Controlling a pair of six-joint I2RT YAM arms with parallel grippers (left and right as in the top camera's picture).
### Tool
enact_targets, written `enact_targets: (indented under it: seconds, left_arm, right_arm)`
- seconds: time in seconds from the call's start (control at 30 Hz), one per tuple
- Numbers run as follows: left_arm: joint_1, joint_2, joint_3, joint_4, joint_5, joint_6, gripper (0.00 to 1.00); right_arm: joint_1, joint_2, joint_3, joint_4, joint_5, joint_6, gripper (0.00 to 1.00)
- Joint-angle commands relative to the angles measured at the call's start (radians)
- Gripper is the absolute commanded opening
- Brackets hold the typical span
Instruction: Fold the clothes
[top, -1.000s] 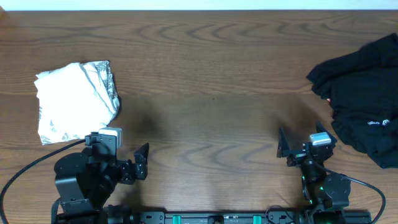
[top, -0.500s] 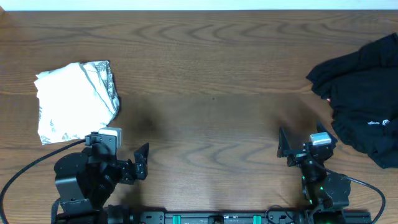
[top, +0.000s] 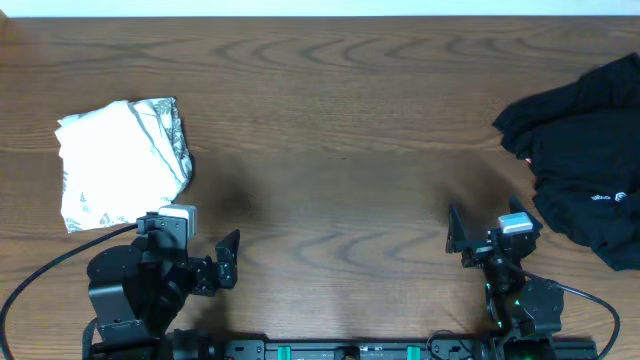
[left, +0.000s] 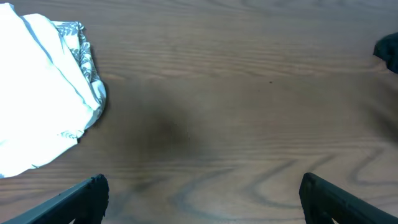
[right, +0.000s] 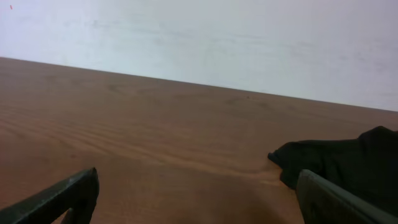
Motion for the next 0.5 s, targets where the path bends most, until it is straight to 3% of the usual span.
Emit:
enact_targets:
  seconds: [0.0,0.27,0.47]
  left_arm:
    - [-0.001,-0.001,-0.001,0.000,0.010,-0.009,0.98]
    - [-0.002,-0.032,-0.005,-0.002,0.010,-0.008,0.98]
    - [-0.062,-0.166,-0.079,0.007,-0.099,0.000,0.98]
  right_arm:
    - [-0.010,-0.007,-0.002,-0.006,0.014,-0.012,0.99]
    - [-0.010,-0.007,-0.002,-0.006,0.014,-0.012,0.99]
    - [-0.010,-0.007,-0.002,-0.006,0.014,-0.012,0.99]
